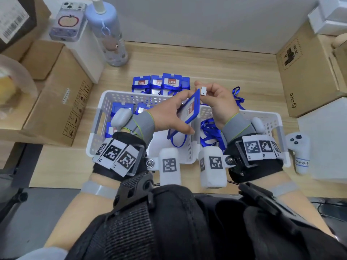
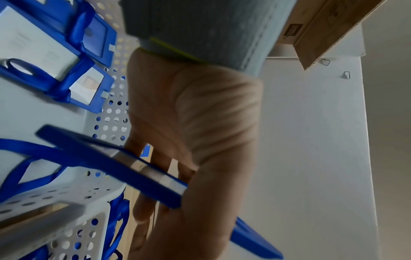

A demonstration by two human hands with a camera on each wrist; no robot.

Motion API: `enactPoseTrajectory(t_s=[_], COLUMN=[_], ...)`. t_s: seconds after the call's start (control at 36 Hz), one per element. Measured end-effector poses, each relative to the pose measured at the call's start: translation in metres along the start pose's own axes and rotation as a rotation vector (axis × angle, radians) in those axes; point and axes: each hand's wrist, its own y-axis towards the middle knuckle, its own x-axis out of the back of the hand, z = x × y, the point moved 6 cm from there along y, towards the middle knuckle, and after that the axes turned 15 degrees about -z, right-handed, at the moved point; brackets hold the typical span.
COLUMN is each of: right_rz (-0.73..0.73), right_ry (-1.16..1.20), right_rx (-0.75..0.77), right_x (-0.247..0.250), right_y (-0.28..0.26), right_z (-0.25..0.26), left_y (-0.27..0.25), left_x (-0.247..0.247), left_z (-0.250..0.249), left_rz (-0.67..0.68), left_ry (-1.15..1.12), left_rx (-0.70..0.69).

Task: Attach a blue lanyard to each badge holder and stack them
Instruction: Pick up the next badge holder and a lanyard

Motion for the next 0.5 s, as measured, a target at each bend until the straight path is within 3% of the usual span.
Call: enactPoseTrajectory(t_s=[0.33,0.5], right_rz=[-0.024,-0.010], right_ry=[0.014,0.153], right_rx=[-0.017,0.000], right_x=[0.005,0.010], right_y=[0.002,0.009], right_z=[-0.003,0.003], left_y=[0.006,0.006], left_x=[-0.005,-0.011], left_z=[0.001,0.011], left_rz=[0.064,0.099], left_ry=[0.062,0.094], left_rx=[0.003,0.066])
